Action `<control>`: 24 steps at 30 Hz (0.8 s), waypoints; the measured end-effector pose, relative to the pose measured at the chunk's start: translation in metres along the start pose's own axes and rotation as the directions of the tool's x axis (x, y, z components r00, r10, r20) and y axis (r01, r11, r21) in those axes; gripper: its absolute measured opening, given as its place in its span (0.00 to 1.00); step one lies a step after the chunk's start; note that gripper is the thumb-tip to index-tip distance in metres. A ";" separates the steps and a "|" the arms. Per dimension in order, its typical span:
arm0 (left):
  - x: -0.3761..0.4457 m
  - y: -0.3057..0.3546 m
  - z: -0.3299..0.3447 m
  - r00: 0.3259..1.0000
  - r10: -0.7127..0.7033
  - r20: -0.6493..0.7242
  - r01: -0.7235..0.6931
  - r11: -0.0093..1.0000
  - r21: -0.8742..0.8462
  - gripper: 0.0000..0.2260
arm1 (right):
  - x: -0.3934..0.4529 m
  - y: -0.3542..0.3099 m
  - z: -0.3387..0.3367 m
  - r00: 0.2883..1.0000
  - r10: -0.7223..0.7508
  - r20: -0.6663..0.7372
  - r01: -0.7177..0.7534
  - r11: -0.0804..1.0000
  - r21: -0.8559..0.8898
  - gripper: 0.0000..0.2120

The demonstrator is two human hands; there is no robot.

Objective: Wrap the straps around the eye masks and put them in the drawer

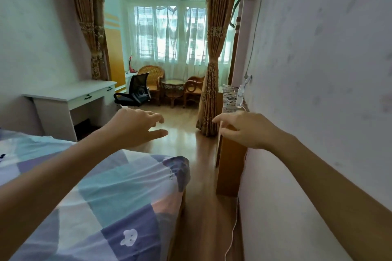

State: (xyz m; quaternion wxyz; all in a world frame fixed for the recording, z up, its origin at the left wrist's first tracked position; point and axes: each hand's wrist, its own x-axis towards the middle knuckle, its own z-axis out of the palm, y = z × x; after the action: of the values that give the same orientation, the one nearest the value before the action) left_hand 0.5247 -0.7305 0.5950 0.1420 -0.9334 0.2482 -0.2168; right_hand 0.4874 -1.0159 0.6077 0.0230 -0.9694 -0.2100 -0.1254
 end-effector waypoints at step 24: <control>0.423 -0.267 0.292 0.926 -0.355 0.131 0.347 0.934 0.081 0.24 | 0.641 0.235 0.154 0.936 -0.352 -0.011 0.352 0.935 0.043 0.21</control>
State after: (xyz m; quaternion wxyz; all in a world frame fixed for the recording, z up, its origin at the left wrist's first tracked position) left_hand 1.1021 -0.6832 0.5832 0.1446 -0.9716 0.0600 -0.1777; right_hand 1.1848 -0.9579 0.6232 0.0220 -0.9152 -0.3827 -0.1244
